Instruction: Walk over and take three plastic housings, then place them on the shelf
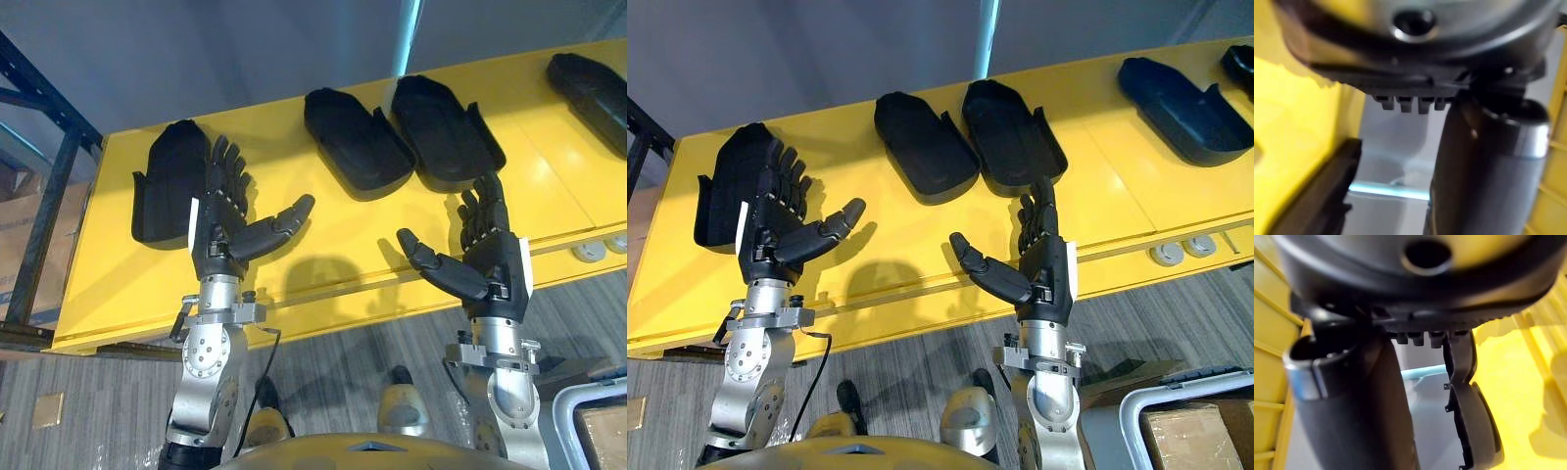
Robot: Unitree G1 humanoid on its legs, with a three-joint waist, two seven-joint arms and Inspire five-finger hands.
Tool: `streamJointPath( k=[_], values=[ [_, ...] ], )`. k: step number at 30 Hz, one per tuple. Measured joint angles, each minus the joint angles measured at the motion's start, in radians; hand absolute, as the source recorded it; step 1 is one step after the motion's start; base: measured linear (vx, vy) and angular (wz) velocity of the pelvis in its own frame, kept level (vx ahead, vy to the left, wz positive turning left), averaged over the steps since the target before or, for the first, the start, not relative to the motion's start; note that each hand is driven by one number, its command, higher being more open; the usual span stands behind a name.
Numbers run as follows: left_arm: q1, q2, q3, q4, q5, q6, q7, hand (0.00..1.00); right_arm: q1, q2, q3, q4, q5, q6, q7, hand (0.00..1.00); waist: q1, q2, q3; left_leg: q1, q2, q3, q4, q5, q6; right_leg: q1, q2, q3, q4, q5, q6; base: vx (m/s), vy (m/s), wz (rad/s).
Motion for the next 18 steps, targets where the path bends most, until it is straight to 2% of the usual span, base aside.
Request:
streamJointPath(
  k=[3, 4, 12, 14, 18],
  values=[
    [0.000, 0.000, -0.002, -0.024, -0.052, -0.047, -0.031, 1.00, -0.001, 0.000, -0.015, 0.000, 0.000, -0.018, 0.001, 1.00, 0.001, -0.005, -0.022, 0.027, 0.000, 0.021, -0.005, -0.004, -0.004, 0.017, 0.002, 0.016, -0.014, 0.004, 0.001, 0.02, -0.001, -0.15],
    [0.067, 0.000, 0.018, -0.027, -0.121, -0.082, -0.089, 1.00, -0.009, 0.000, -0.094, -0.008, -0.038, -0.060, -0.044, 1.00, 0.001, -0.040, -0.132, 0.046, 0.004, 0.030, -0.011, -0.006, -0.006, 0.046, 0.005, 0.017, -0.069, 0.032, -0.007, 0.01, -0.002, -0.06],
    [0.076, 0.000, 0.049, -0.027, -0.120, -0.083, -0.097, 1.00, -0.017, -0.003, -0.099, -0.008, -0.038, -0.060, -0.040, 1.00, 0.005, -0.046, -0.127, 0.021, 0.005, 0.024, -0.007, 0.000, -0.005, 0.022, 0.006, 0.016, -0.068, 0.036, -0.008, 0.00, -0.001, 0.02],
    [0.075, 0.000, 0.079, -0.027, -0.120, -0.083, -0.094, 1.00, -0.037, -0.015, -0.107, -0.007, -0.038, -0.060, -0.039, 1.00, 0.013, -0.051, -0.113, -0.004, 0.006, 0.020, -0.007, 0.003, -0.004, 0.007, 0.008, 0.016, -0.069, 0.047, -0.008, -0.03, -0.011, 0.05],
    [0.075, 0.001, 0.139, -0.019, -0.119, -0.080, -0.066, 1.00, -0.117, -0.051, -0.114, -0.006, -0.041, -0.059, -0.032, 1.00, 0.038, -0.070, -0.048, -0.043, 0.006, -0.014, -0.007, 0.017, -0.001, -0.011, 0.009, -0.007, -0.069, 0.061, -0.012, -0.06, -0.015, 0.17]
  ],
)
